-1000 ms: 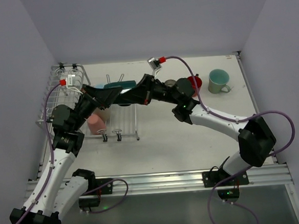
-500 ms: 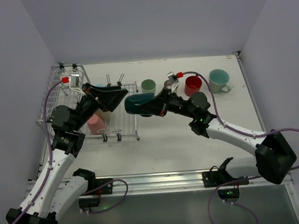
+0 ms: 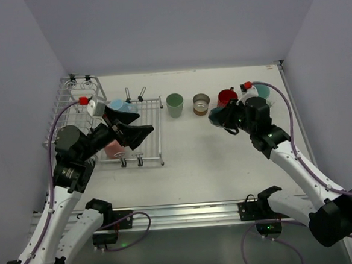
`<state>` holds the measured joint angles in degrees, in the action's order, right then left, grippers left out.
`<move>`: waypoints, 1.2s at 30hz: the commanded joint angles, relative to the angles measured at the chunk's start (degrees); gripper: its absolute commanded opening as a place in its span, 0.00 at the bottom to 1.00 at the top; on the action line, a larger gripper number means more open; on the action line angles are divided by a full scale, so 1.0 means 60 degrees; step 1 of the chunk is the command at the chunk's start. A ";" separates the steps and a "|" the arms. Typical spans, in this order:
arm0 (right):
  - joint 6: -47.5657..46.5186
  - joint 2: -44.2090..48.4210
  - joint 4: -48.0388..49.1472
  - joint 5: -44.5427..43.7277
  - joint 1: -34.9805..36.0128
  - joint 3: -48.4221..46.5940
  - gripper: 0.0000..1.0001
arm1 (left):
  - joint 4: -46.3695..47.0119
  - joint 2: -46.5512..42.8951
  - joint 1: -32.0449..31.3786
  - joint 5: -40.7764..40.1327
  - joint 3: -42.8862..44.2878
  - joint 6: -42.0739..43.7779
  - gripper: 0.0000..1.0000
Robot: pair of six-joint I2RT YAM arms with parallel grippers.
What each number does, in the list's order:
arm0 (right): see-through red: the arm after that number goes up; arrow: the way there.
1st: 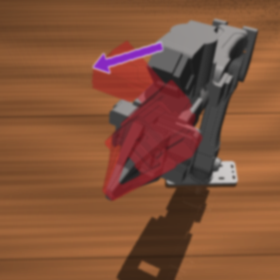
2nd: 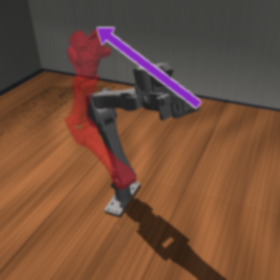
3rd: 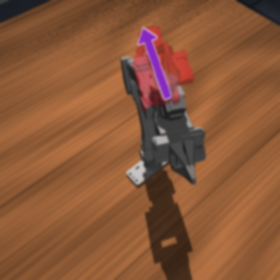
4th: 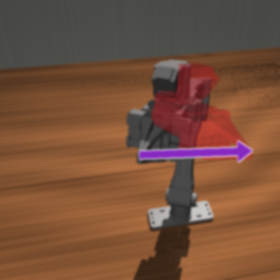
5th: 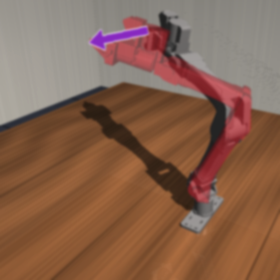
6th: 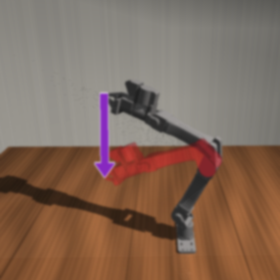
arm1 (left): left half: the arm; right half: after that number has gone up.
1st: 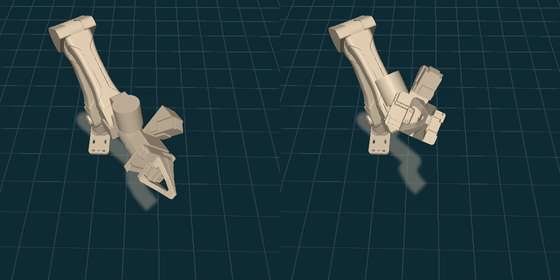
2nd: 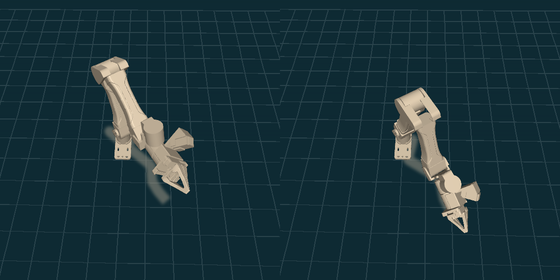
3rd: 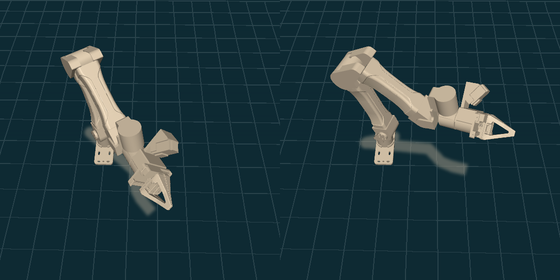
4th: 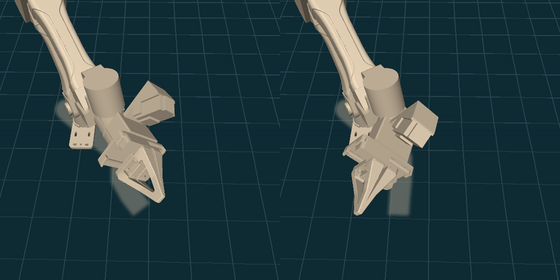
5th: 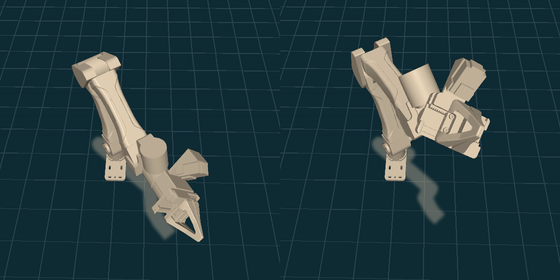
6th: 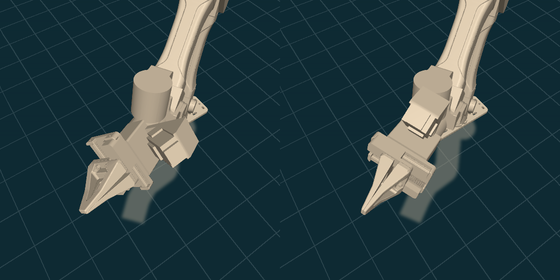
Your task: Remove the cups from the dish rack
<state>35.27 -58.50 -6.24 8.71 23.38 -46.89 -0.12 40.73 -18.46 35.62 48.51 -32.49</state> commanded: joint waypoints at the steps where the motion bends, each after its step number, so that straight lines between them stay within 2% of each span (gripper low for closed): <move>1: -0.1497 -0.0471 -0.2879 -0.3010 -0.0672 -0.0926 0.00 | -0.1546 -0.0094 -0.0044 0.0656 -0.0204 0.1983 1.00; 4: -0.1966 -0.1161 -0.3528 -0.4056 -0.1316 -0.1570 0.00 | -0.1826 -0.0298 -0.0306 -0.0016 -0.0438 0.2410 1.00; 8: -0.2478 -0.2972 -0.3822 -0.4190 -0.2297 -0.2436 0.00 | -0.1899 -0.0606 -0.0512 -0.1303 -0.0862 0.2763 1.00; 13: -0.2860 -0.4530 -0.4160 -0.4630 -0.2563 -0.3419 0.00 | -0.1943 -0.0490 -0.0702 -0.1819 -0.1142 0.3026 1.00; 18: -0.2904 -0.5453 -0.4146 -0.4002 -0.2739 -0.3668 0.00 | -0.2132 -0.0475 -0.0879 -0.2419 -0.1186 0.3159 1.00; 23: -0.2860 -0.5645 -0.3780 -0.3664 -0.2739 -0.3405 0.00 | -0.2279 -0.0417 -0.0893 -0.3034 -0.1244 0.3188 1.00; 26: -0.2889 -0.5718 -0.3706 -0.3678 -0.2739 -0.3332 0.09 | -0.2381 -0.0343 -0.0893 -0.3531 -0.1186 0.3174 1.00; 29: -0.2933 -0.5660 -0.3721 -0.3693 -0.2753 -0.3259 0.21 | -0.2601 -0.0182 -0.0893 -0.3913 -0.0967 0.3130 1.00; 32: -0.3006 -0.5456 -0.3721 -0.3839 -0.2753 -0.3200 0.41 | -0.2908 -0.0051 -0.0893 -0.4221 -0.0703 0.3013 1.00; 36: -0.3080 -0.5250 -0.3779 -0.3927 -0.2782 -0.3273 0.47 | -0.3377 -0.0035 -0.0893 -0.4661 -0.0439 0.2837 1.00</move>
<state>18.09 -93.21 -30.00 -12.99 7.09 -65.54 -18.13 40.86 -23.44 11.18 42.28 -15.38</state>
